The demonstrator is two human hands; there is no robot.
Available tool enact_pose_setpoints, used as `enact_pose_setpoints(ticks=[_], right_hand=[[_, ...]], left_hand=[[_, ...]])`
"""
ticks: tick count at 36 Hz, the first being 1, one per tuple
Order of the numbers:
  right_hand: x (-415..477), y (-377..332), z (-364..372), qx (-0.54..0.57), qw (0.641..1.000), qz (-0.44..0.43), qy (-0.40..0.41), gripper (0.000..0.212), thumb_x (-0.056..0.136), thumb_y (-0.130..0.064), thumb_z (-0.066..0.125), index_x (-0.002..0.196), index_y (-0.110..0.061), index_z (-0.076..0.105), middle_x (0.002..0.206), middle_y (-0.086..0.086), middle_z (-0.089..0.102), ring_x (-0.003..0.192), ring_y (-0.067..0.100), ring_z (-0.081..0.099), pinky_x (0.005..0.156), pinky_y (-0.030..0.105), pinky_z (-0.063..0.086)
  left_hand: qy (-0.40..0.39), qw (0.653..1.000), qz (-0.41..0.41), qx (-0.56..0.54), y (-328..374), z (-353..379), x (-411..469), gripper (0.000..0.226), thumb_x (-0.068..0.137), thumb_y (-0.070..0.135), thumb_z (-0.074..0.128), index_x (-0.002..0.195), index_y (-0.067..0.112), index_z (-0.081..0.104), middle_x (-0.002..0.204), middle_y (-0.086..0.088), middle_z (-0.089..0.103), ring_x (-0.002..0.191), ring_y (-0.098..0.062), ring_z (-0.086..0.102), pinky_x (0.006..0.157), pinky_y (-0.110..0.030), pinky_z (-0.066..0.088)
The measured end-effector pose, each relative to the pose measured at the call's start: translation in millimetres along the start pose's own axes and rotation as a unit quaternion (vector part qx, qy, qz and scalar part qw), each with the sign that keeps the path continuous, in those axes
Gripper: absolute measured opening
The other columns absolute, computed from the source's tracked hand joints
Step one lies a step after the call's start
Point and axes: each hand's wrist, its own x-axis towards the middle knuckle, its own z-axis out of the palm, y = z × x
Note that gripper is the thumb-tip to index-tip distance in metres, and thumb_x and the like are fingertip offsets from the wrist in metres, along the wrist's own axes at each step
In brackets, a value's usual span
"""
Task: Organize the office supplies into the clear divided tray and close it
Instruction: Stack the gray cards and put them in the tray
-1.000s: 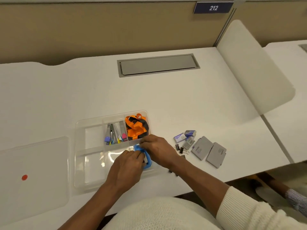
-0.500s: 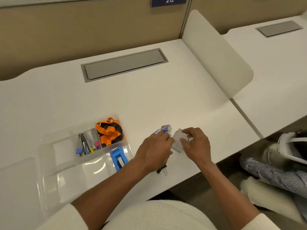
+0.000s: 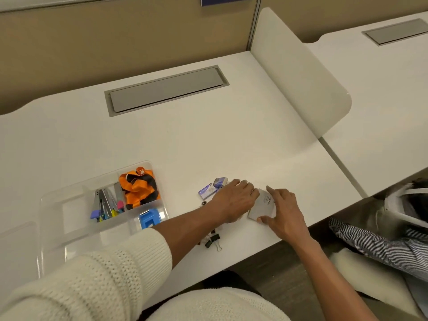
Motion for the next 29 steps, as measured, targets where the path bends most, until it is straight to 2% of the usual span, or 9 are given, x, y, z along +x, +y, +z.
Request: enact_pose_setpoints(ticks=[5, 8, 12, 14, 16, 18, 22, 26, 29], right_hand=[[6.0, 0.8, -1.1, -0.003, 1.0, 0.022, -0.005, 0.101, 0.064, -0.045, 0.094, 0.148, -0.023, 0.044, 0.128, 0.005, 0.045, 0.121, 0.023, 0.041, 0.09, 0.033, 0.05], [10.4, 1.4, -3.8, 0.001, 0.999, 0.035, -0.009, 0.091, 0.06, -0.044, 0.096, 0.137, -0.025, 0.053, 0.122, 0.006, 0.047, 0.11, 0.021, 0.049, 0.086, 0.028, 0.05], [17.2, 6.4, -9.1, 0.066, 0.995, 0.079, -0.012, 0.069, 0.064, -0.036, 0.097, 0.12, -0.026, 0.057, 0.11, 0.002, 0.05, 0.09, 0.018, 0.058, 0.068, 0.018, 0.049], [18.7, 10.3, -11.1, 0.097, 0.991, 0.087, -0.015, 0.059, 0.068, -0.034, 0.095, 0.113, -0.03, 0.057, 0.111, 0.004, 0.057, 0.089, 0.021, 0.063, 0.063, 0.017, 0.047], [18.2, 13.7, -13.4, 0.127, 0.988, 0.083, -0.011, 0.051, 0.073, -0.031, 0.092, 0.109, -0.031, 0.057, 0.111, 0.003, 0.062, 0.087, 0.02, 0.065, 0.062, 0.019, 0.048], [15.9, 14.5, -17.3, 0.162, 0.983, 0.082, 0.002, 0.046, 0.077, -0.027, 0.09, 0.11, -0.032, 0.057, 0.11, 0.0, 0.067, 0.087, 0.018, 0.066, 0.064, 0.024, 0.05], [7.7, 2.5, -32.3, 0.195, 0.978, 0.054, 0.056, 0.041, 0.083, -0.023, 0.084, 0.11, -0.04, 0.058, 0.102, -0.001, 0.069, 0.083, 0.006, 0.061, 0.064, 0.026, 0.047], [0.6, -29.6, -48.7, 0.237, 0.967, 0.017, 0.091, 0.039, 0.087, -0.021, 0.081, 0.11, -0.046, 0.061, 0.098, -0.01, 0.067, 0.087, 0.005, 0.061, 0.073, 0.036, 0.053], [-4.6, -63.3, -56.0, 0.283, 0.955, -0.029, 0.082, 0.038, 0.089, -0.019, 0.078, 0.11, -0.048, 0.065, 0.1, -0.019, 0.069, 0.09, 0.002, 0.065, 0.074, 0.032, 0.053]], left_hand=[[0.005, 1.0, -0.024, -0.002, 1.5, -9.3, 6.2, 0.056, 0.071, 0.015, 0.081, 0.118, 0.006, 0.053, 0.113, -0.015, 0.055, 0.103, -0.03, 0.052, 0.083, -0.039, 0.044], [0.008, 0.998, -0.057, 0.006, 2.6, -12.6, 8.1, 0.055, 0.061, 0.012, 0.085, 0.108, 0.005, 0.057, 0.11, -0.015, 0.053, 0.099, -0.029, 0.049, 0.078, -0.038, 0.043], [0.001, 0.992, -0.102, -0.071, 6.4, -13.3, 4.0, 0.081, 0.041, 0.009, 0.095, 0.111, 0.004, 0.055, 0.122, -0.019, 0.047, 0.101, -0.034, 0.05, 0.067, -0.039, 0.043], [0.022, 0.986, -0.116, -0.118, 8.3, -14.1, 0.1, 0.069, 0.055, 0.002, 0.09, 0.112, 0.004, 0.051, 0.121, -0.018, 0.046, 0.096, -0.033, 0.051, 0.058, -0.038, 0.04], [0.059, 0.977, -0.118, -0.165, 8.2, -15.5, -4.3, 0.048, 0.074, 0.0, 0.079, 0.111, 0.005, 0.05, 0.116, -0.016, 0.046, 0.094, -0.031, 0.051, 0.057, -0.04, 0.044], [0.095, 0.96, -0.121, -0.234, 6.9, -20.1, -10.1, 0.036, 0.082, 0.002, 0.072, 0.113, 0.004, 0.053, 0.111, -0.015, 0.05, 0.092, -0.031, 0.053, 0.06, -0.04, 0.042], [0.138, 0.911, -0.15, -0.358, 7.7, -40.3, -27.7, 0.042, 0.079, -0.001, 0.072, 0.119, 0.008, 0.061, 0.105, -0.011, 0.058, 0.093, -0.029, 0.057, 0.068, -0.038, 0.042], [0.186, 0.857, -0.21, -0.432, 7.0, -60.9, -64.7, 0.049, 0.083, -0.001, 0.069, 0.13, 0.012, 0.06, 0.112, -0.009, 0.06, 0.101, -0.029, 0.058, 0.08, -0.041, 0.049], [0.215, 0.817, -0.263, -0.465, -2.1, -69.7, -111.6, 0.055, 0.088, 0.0, 0.068, 0.139, 0.015, 0.056, 0.12, -0.007, 0.058, 0.107, -0.027, 0.057, 0.085, -0.039, 0.051]])
